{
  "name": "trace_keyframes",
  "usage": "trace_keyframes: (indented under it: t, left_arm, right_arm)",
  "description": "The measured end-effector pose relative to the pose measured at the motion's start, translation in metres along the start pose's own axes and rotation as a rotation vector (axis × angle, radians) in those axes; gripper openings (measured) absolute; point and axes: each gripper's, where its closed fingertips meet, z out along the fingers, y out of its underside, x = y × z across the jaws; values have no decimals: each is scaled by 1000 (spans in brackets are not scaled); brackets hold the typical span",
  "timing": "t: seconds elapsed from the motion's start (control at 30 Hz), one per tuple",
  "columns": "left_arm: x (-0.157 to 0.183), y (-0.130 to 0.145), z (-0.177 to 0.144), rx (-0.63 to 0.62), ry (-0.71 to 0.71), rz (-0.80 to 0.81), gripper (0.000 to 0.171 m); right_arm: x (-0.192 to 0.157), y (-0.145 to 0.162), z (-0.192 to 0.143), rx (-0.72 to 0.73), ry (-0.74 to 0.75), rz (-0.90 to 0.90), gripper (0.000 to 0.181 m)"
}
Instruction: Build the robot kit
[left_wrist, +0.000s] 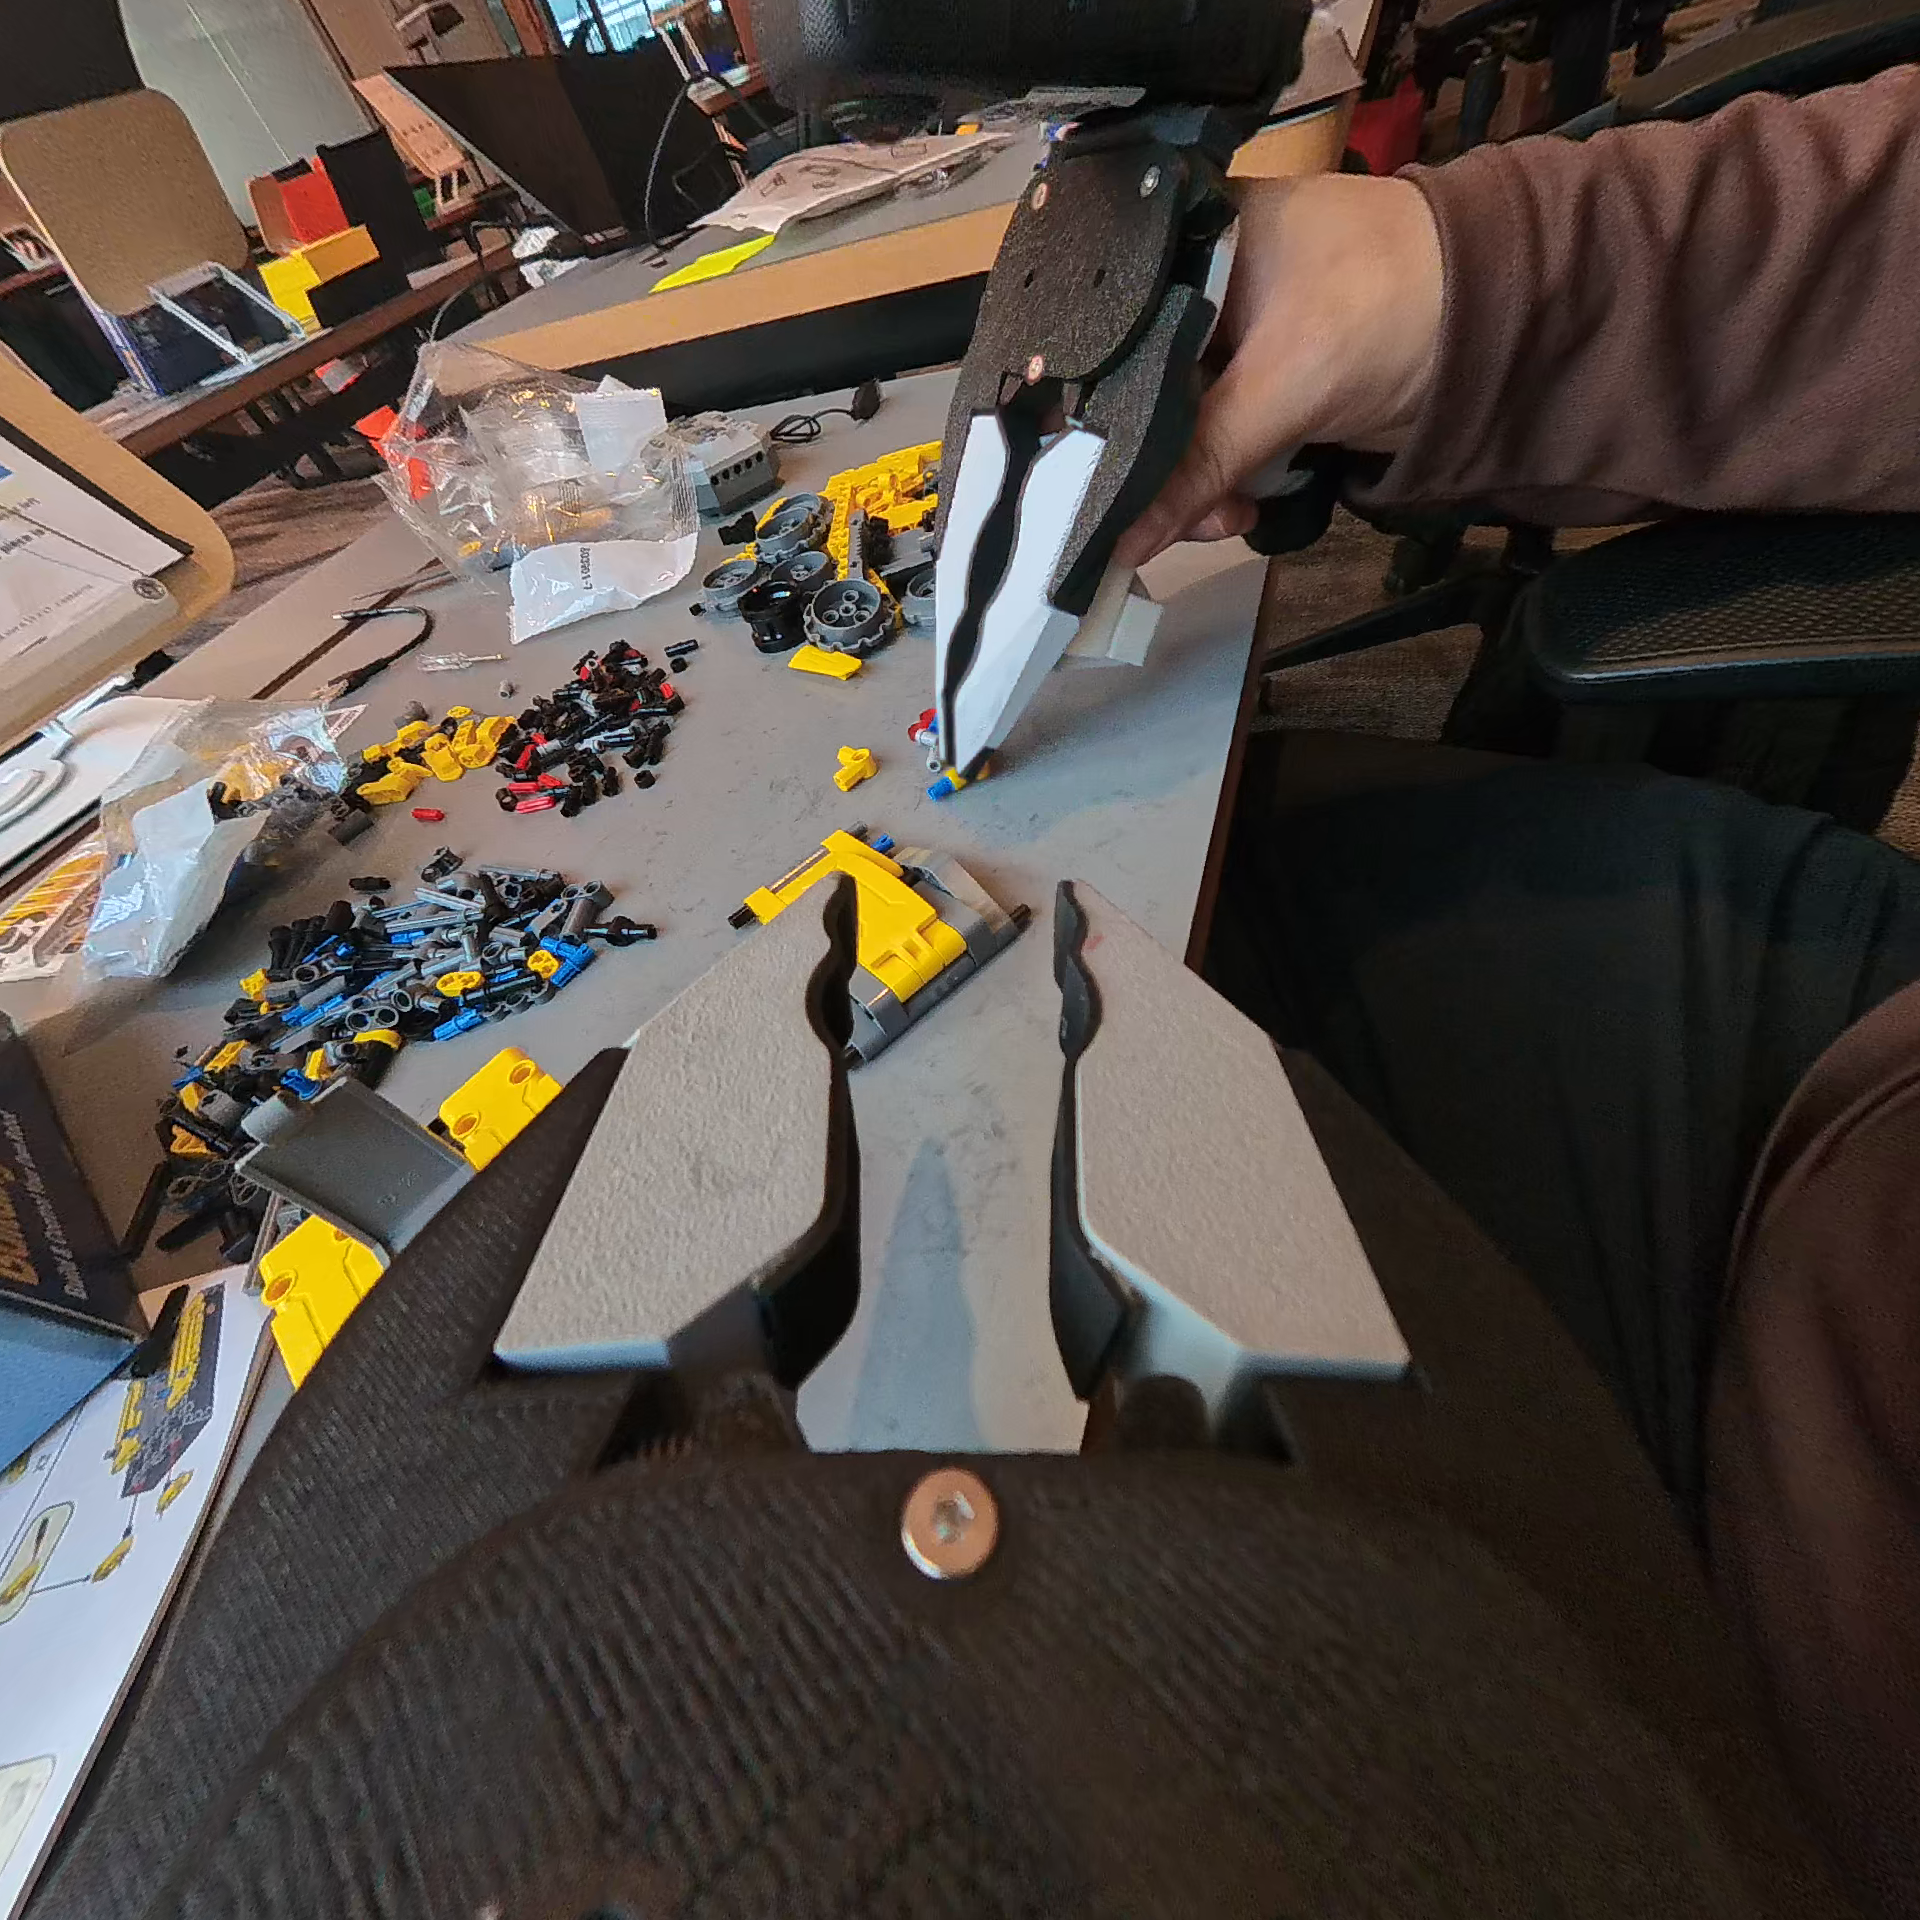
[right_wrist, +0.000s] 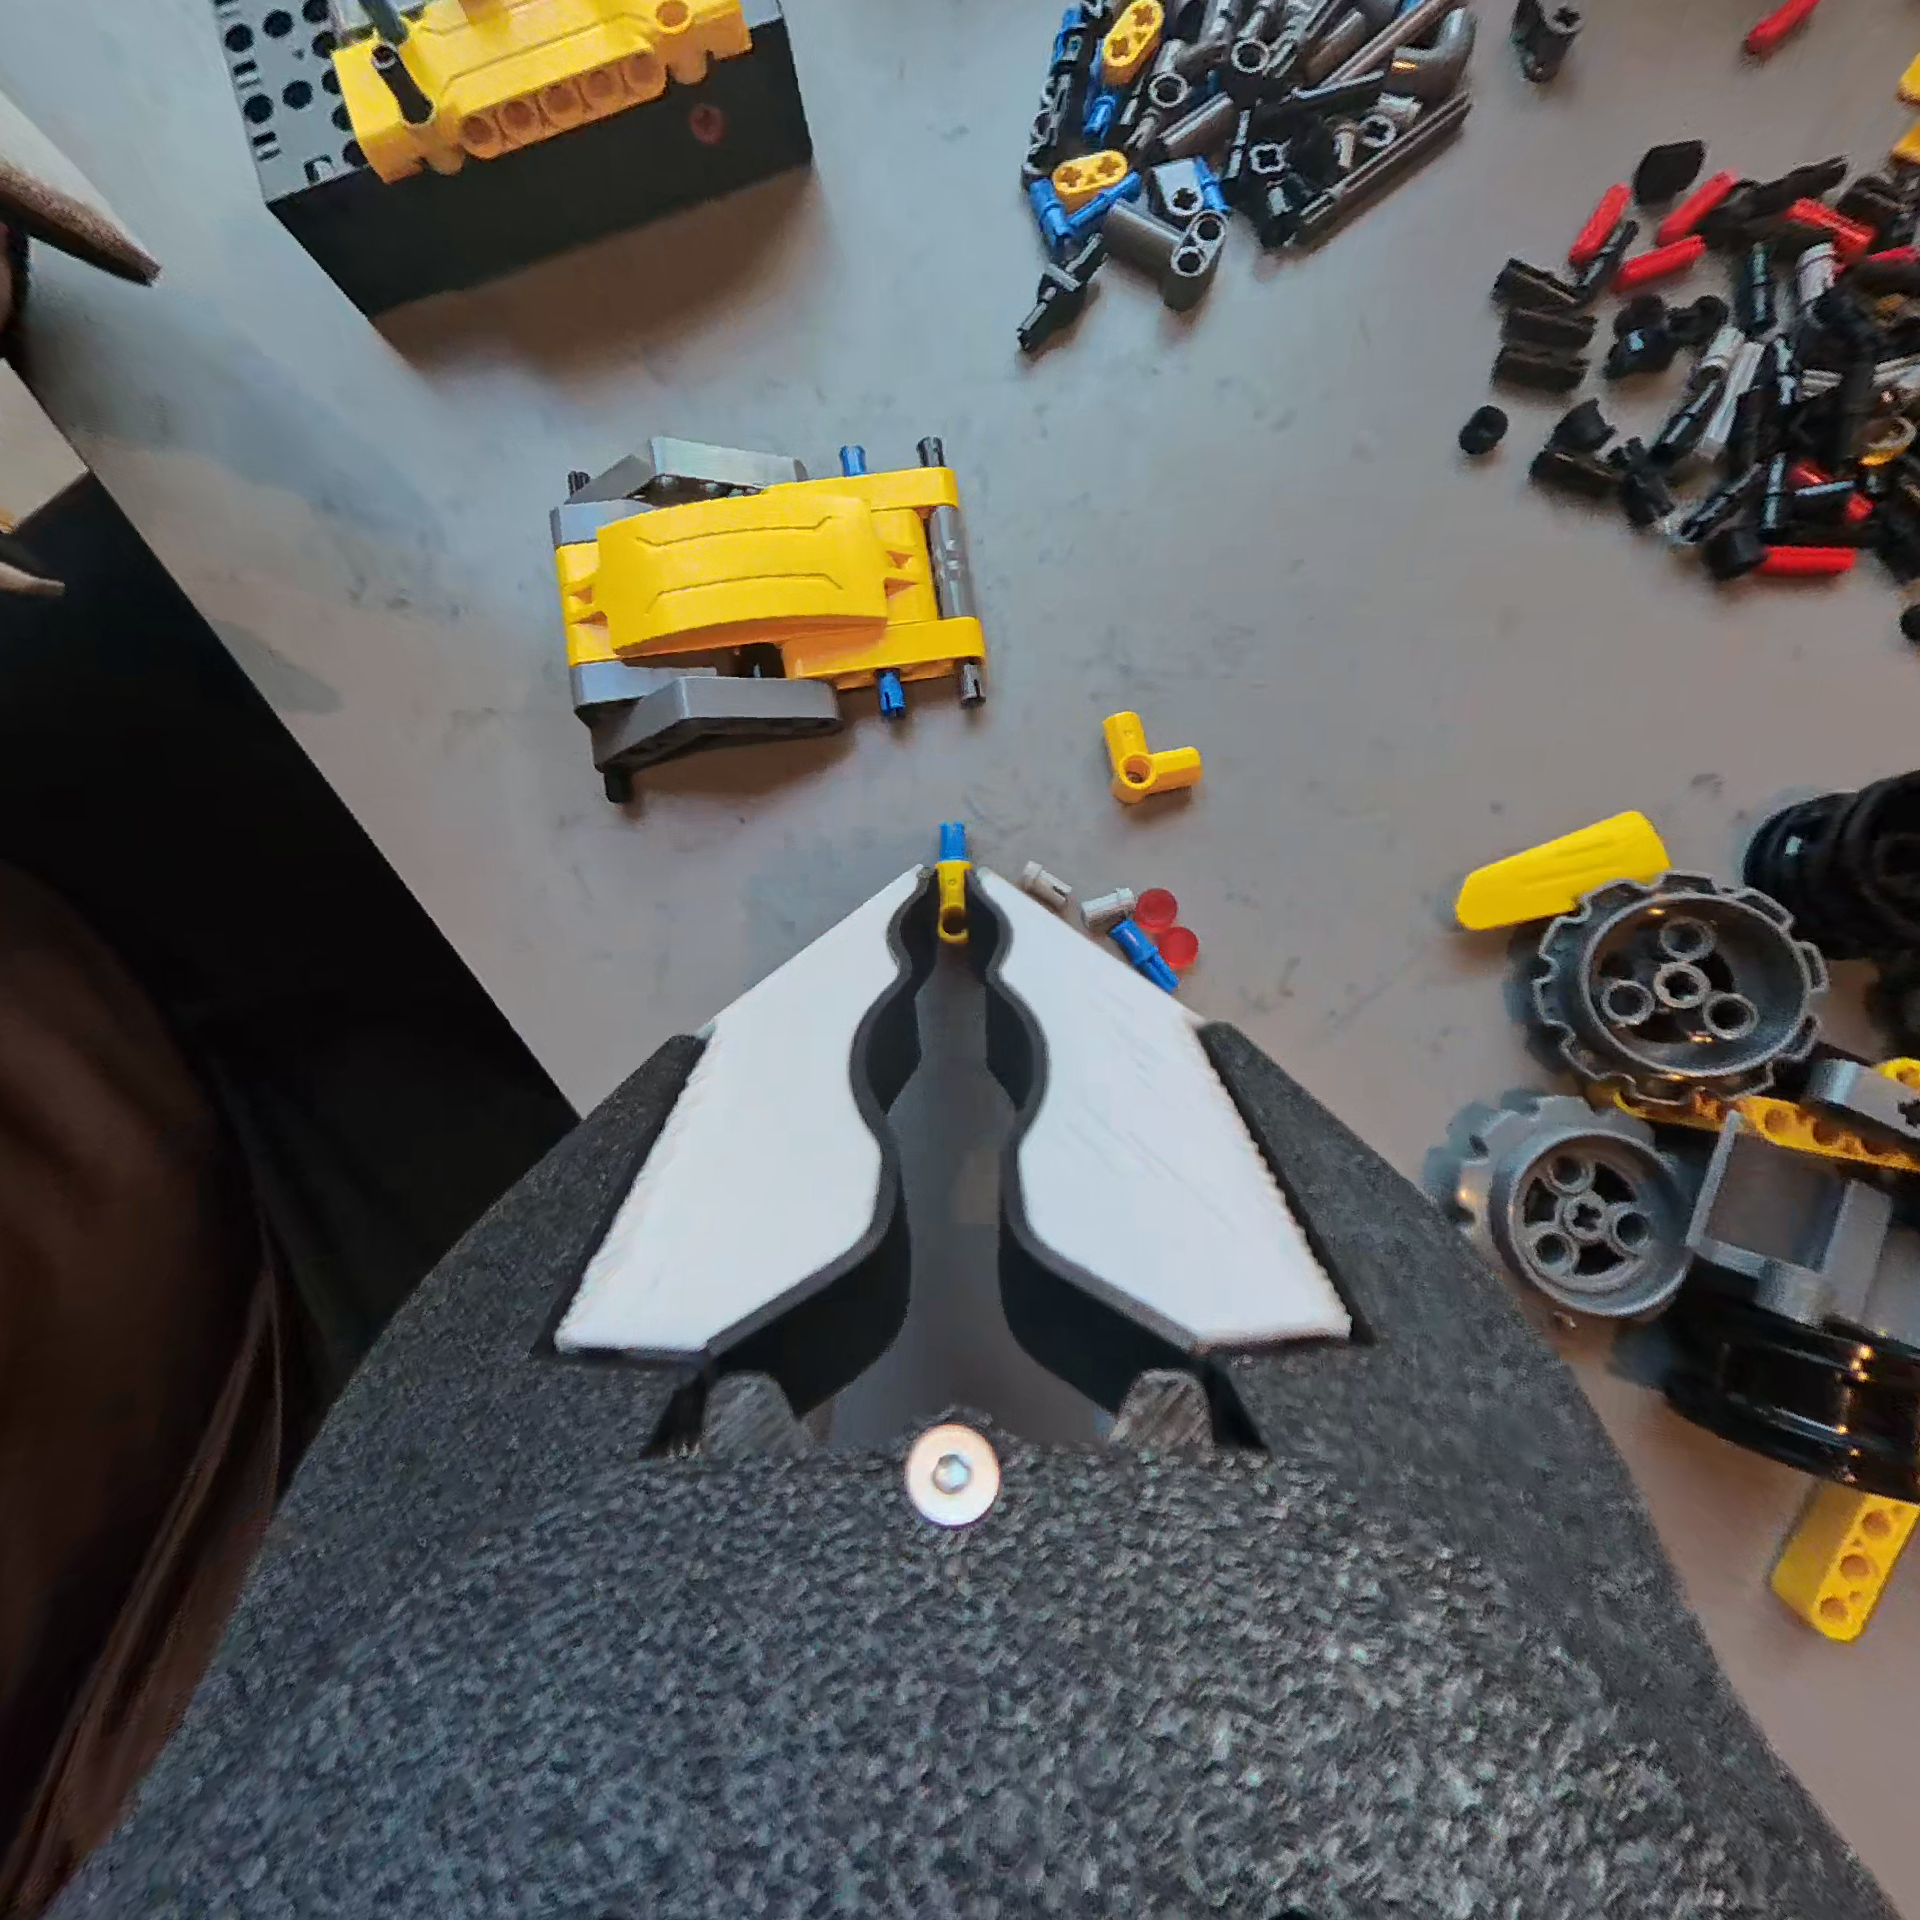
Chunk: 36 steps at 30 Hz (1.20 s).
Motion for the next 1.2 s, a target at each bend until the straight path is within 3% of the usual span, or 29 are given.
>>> trace_keyframes:
  t: [0.27, 0.37, 0.53, 0.83, 1.07, 1.13, 1.2]
  left_arm:
    - [0, 0, 0, 2, 1, 4, 35]
    - [1, -1, -1, 6, 3, 3, 34]
    - [1, -1, -1, 5, 3, 9, 34]
    - [2, 0, 0, -1, 16, 3, 34]
    - [3, 1, 0, -5, 23, 1, 34]
    - [2, 1, 0, -5, 19, -5, 34]
    - [-1, -1, -1, 5, -4, -8, 34]
  right_arm:
    - [-25, -3, -6, 5, -53, -21, 7]
    - [-9, -10, -16, 2, -25, -66, 7]
    - [17, -7, -19, -126, -28, -197, 12]
    - [18, 1, 1, -320, -49, -459, 11]
    - [11, -4, 6, -255, -112, -324, 4]
    - [-3, -21, 2, -126, -180, -170, 4]
    - [-33, -49, -6, 67, -339, 39, 4]
